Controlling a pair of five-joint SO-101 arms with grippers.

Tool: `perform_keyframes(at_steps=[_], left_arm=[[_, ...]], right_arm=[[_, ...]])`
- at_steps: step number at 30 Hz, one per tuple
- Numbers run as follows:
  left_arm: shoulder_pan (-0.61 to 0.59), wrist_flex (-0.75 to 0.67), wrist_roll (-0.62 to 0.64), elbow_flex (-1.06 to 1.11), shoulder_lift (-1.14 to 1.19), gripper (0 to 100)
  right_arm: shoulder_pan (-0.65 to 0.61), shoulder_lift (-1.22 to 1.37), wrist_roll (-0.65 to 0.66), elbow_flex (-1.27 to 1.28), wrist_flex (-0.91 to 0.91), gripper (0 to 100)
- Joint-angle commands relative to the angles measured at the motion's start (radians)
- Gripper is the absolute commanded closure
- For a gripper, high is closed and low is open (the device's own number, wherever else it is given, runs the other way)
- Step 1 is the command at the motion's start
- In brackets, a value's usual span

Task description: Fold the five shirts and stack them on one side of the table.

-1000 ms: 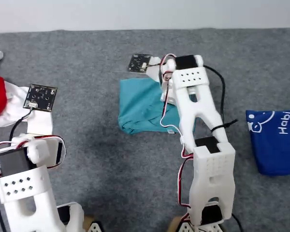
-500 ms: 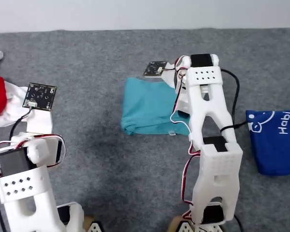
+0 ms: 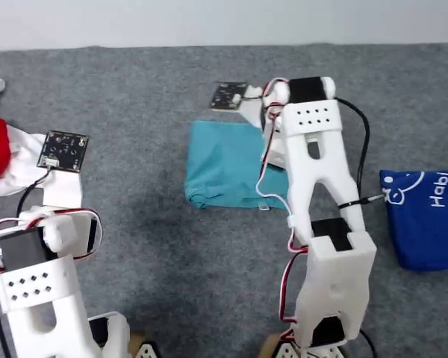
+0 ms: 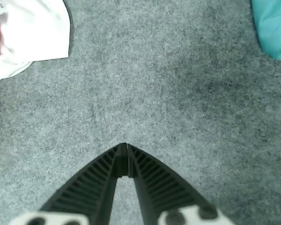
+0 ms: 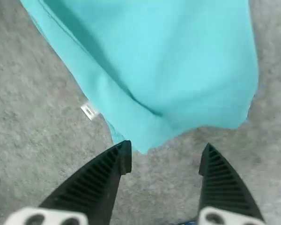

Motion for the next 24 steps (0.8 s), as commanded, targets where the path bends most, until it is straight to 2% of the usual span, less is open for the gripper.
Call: perform_keyframes(at_steps=[1,4,5,7,10,19,24], left_arm=[[0.000,-0.015,-0.006,-0.005,-0.012,100],[0.000,-0.015,-0.006,-0.005,-0.012,100],[0.000,-0.015,-0.006,-0.007,-0.014,100],[0.000,-0.015,-0.006,-0.007,-0.017,100],[-0.002,-0.014,-0.006,-0.007,-0.018,100],[-0.002,-0.014,-0.006,-0.007,-0.018,100],[-0.002,-0.021,-0.006,-0.007,-0.014,100]], right_arm=[[-0.054,-0.038,-0.064,-0.011,-0.015,82.1],[-0.087,0.027,-0.084,-0.011,-0.107,97.9],[-0.091,0.050,-0.098,-0.011,-0.142,99.8],[-0.093,0.094,-0.127,-0.011,-0.197,96.9],[-0.093,0.160,-0.130,-0.011,-0.219,98.9],[-0.087,0.199,-0.132,-0.008,0.053,98.8],[-0.053,0.127,-0.133,0.003,0.054,98.9]])
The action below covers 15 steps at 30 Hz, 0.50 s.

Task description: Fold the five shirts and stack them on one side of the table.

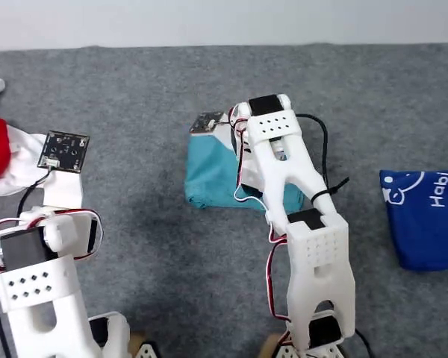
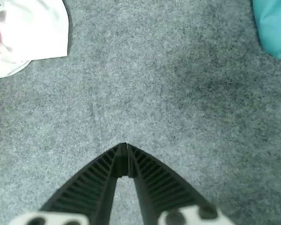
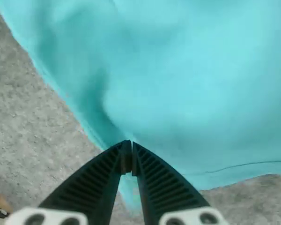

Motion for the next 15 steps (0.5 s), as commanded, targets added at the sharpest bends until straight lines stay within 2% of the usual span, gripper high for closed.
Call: perform_keyframes(at_steps=[1,8,15], left_arm=[[-0.002,-0.020,-0.006,-0.008,-0.014,100],[-0.002,-0.020,-0.008,-0.010,-0.012,100],[-0.002,-0.020,-0.008,-0.010,-0.012,100]], right_arm=[[0.030,-0.107,-0.011,0.012,0.044,98.9],[0.038,-0.136,-0.012,0.170,0.041,98.9],[-0.114,-0.199,-0.012,0.138,0.021,98.9]])
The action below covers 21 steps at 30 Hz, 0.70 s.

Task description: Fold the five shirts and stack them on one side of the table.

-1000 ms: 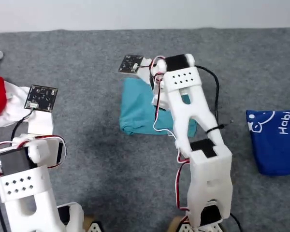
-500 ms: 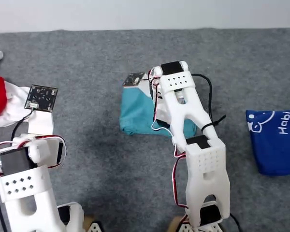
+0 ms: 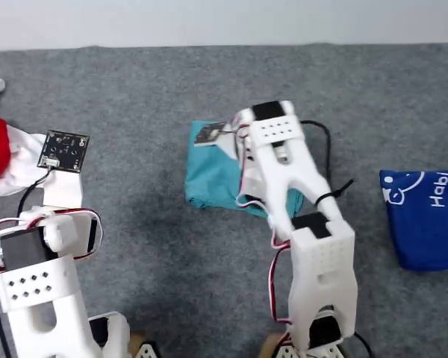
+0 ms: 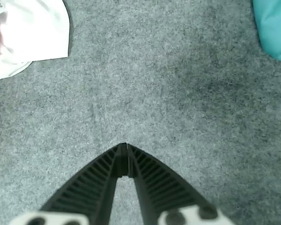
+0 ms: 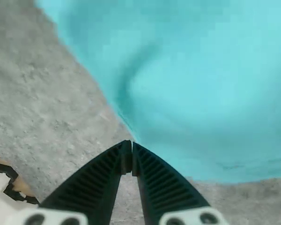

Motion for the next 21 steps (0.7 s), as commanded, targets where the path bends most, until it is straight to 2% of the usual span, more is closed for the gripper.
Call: perform_keyframes(at_steps=[1,8,15,21], left_arm=[[-0.002,-0.017,-0.008,-0.010,-0.012,100],[-0.002,-0.017,-0.008,-0.008,-0.015,100],[-0.002,-0.011,-0.008,-0.008,-0.018,100],[-0.002,-0.011,-0.008,-0.008,-0.018,100]], right_arm=[[-0.088,-0.105,-0.012,-0.048,0.015,98.9],[-0.213,-0.110,-0.084,-0.143,-0.062,98.9],[-0.248,0.018,-0.091,-0.146,-0.245,98.8],[-0.288,0.154,-0.091,-0.147,-0.259,98.8]])
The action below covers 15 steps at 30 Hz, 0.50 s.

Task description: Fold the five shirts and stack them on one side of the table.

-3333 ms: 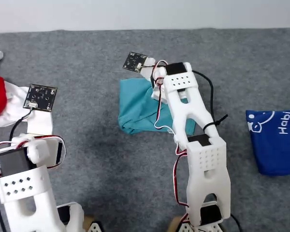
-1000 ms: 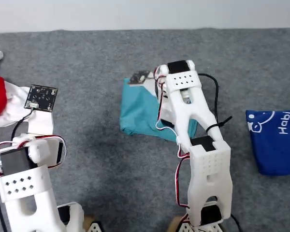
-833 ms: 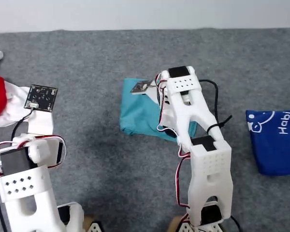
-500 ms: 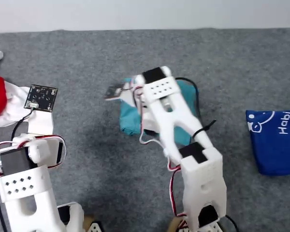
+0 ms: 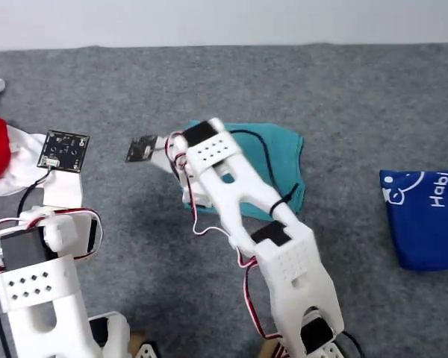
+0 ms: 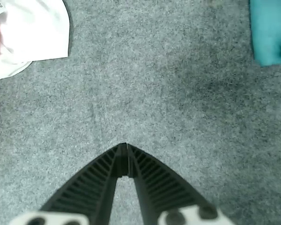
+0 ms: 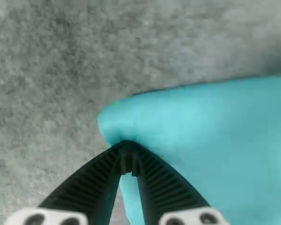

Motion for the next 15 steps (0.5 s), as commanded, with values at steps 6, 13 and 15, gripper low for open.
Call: perform_keyframes(at_steps=[6,13,15], left_arm=[[-0.002,-0.011,-0.008,-0.013,-0.018,100],[-0.006,-0.011,-0.008,-0.015,-0.020,100],[-0.006,-0.012,-0.008,-0.015,-0.020,100]], right_arm=[[-0.025,-0.016,-0.032,-0.141,0.008,98.8],[0.039,-0.093,-0.071,-0.338,0.128,98.8],[0.074,-0.105,-0.124,-0.393,0.156,98.8]])
